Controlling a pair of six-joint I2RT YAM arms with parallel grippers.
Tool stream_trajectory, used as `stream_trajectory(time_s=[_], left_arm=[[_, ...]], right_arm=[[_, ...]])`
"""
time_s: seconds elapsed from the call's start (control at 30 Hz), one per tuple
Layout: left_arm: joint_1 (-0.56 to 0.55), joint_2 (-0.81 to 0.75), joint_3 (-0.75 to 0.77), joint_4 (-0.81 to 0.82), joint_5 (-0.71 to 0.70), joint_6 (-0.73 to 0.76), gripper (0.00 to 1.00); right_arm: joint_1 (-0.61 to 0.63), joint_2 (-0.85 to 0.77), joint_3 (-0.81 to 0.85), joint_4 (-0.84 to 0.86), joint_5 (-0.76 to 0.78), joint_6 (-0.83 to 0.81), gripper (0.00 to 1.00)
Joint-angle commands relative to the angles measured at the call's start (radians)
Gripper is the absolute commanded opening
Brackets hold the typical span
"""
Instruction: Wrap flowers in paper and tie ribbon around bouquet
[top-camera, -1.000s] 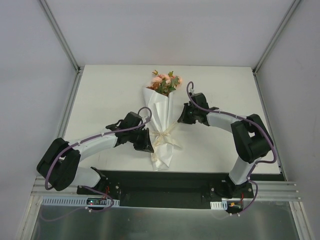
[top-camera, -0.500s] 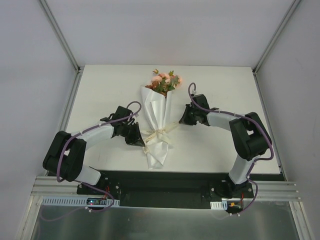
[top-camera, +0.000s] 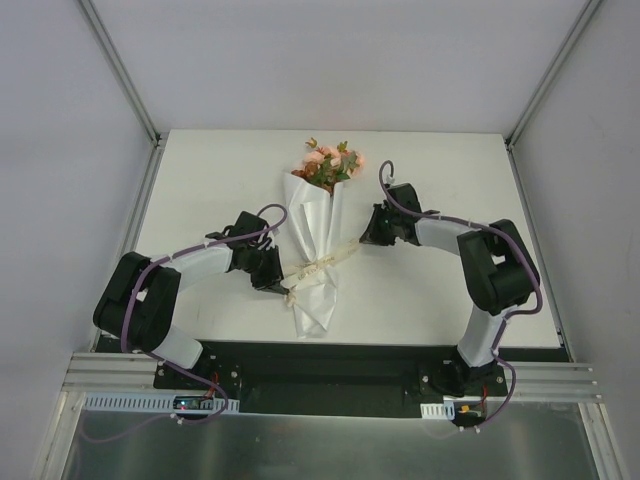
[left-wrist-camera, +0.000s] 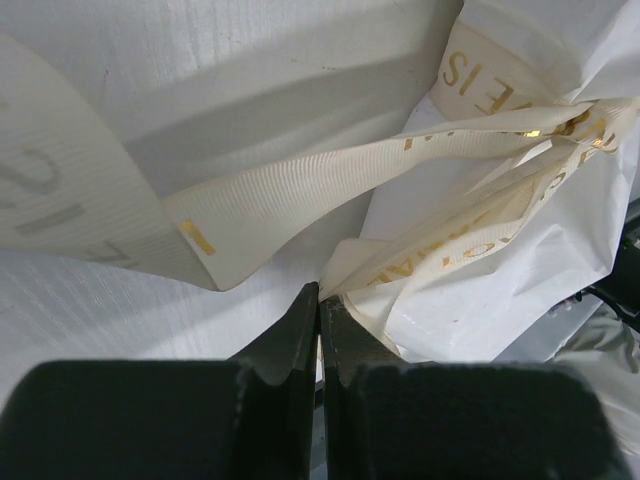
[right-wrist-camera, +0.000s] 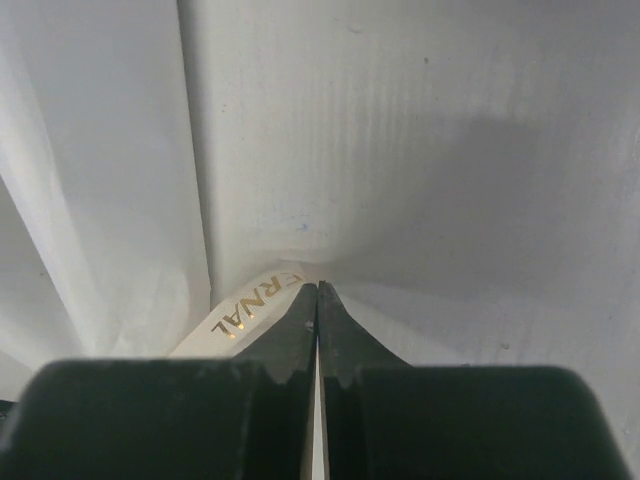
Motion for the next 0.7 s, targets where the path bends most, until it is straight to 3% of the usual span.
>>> stream_trajectory(time_s=[0.0,0.03,0.13,0.17,0.27,0.37,0.5,0.67], left_arm=[[0.000,0.004,-0.017,-0.036,0.010,0.027,0.00],[0.000,0.001,-0.017,-0.028,0.029,0.018,0.00],[-0.018,-0.009,-0.017,0.006,0.050,-0.001,0.00],[-0.024,-0.009,-0.011,0.009,0.050,-0.004,0.00],[-0.029,-0.004,-0.012,0.015,0.040,-0.012,0.00],[-0.029,-0.009,-0.037,0.039,0.030,-0.028,0.00],[-0.055,-0.004,-0.055,0.110,0.066,-0.088,0.00],[-0.154,0.025,-0.008,0.179,0.050,-0.163,0.00]], right_arm=[[-0.006,-0.012,0.083,-0.111,-0.031,-0.117,0.00],[-0.008,-0.007,0.143,-0.168,-0.054,-0.143,0.01],[0.013,-0.036,0.208,-0.386,-0.062,-0.231,0.19],[0.032,-0.068,0.191,-0.409,-0.023,-0.246,0.36],[0.070,-0.199,0.143,-0.477,0.019,-0.237,0.55],[0.162,-0.285,0.119,-0.468,0.018,-0.168,0.60],[0.266,-0.288,0.082,-0.293,-0.085,0.067,0.61],[0.317,-0.245,0.099,-0.374,-0.006,0.255,0.61]])
